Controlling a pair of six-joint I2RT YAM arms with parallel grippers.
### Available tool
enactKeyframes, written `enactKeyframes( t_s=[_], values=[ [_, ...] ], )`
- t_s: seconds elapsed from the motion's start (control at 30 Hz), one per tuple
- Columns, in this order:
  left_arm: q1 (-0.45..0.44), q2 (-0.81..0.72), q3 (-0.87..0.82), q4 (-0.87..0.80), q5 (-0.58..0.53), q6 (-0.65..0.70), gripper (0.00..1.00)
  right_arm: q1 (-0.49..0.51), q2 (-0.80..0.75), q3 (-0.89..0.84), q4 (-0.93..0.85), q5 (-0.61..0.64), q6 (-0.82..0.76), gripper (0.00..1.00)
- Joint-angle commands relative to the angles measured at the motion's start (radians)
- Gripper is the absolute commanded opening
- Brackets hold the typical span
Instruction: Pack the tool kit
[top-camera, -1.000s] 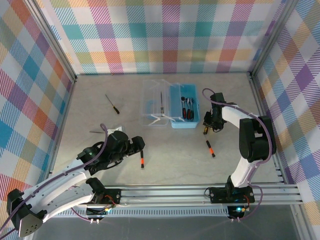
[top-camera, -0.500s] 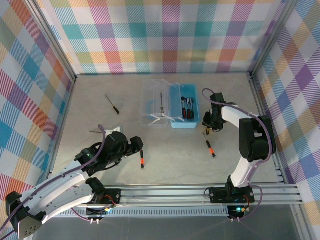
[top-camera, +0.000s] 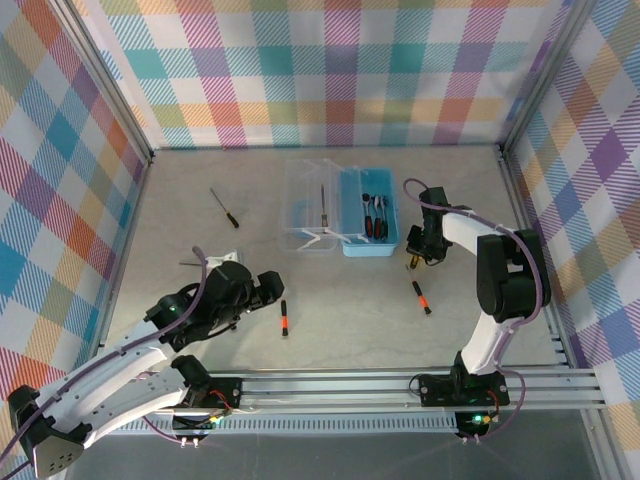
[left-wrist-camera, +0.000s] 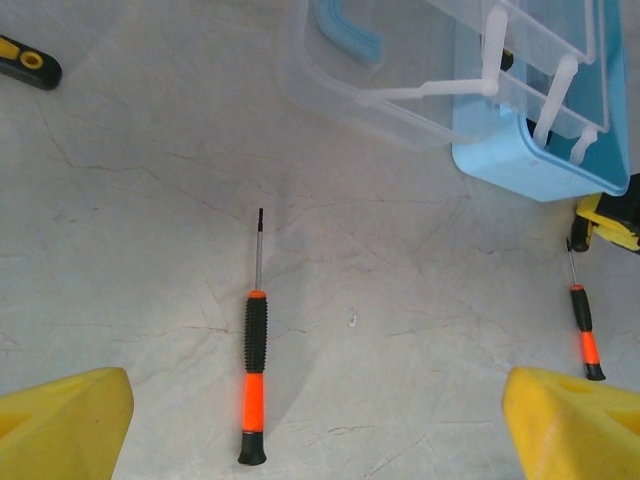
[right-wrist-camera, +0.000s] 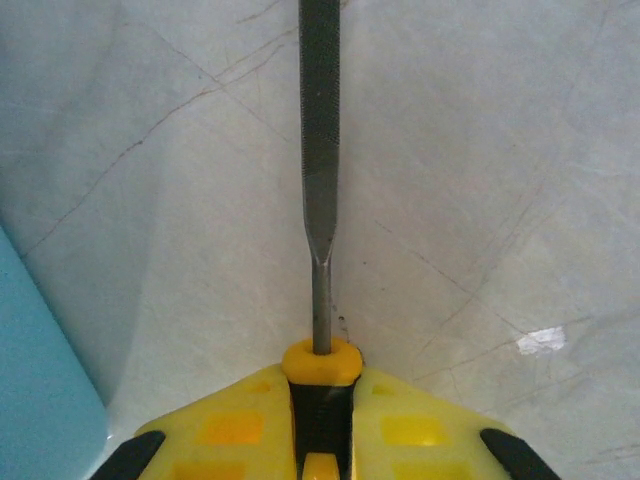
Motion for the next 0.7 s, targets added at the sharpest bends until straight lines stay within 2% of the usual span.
enactKeyframes(
  t_s=[0.0, 0.13, 0.37, 0.53, 0.67],
  values=[
    [-0.004, -0.028, 0.024, -0.051, -0.043, 0.024, 0.95, -0.005, -0.052, -0.008, -0.036, 0.054, -0.011, 0.17],
    [-0.004, -0.038, 0.026, -0.061, -0.066, 0.030, 0.95, -0.006, -0.095, 0.011, -0.052, 0.081, -0.021, 0.17],
    [-0.002, -0.029, 0.049, -0.085, -0.112, 0.030, 0.96, 0.009, -0.146, 0.088, -0.091, 0.018, -0.021, 0.17],
    [-0.002, -0.032, 0.052, -0.144, -0.182, -0.029, 0.99, 0.078, -0.151, 0.185, -0.136, -0.003, -0.039, 0.17],
    [-0.003, -0.038, 0.051, -0.154, -0.188, -0.045, 0.99, 0.158, -0.109, 0.301, -0.161, -0.054, -0.049, 0.17]
  ],
)
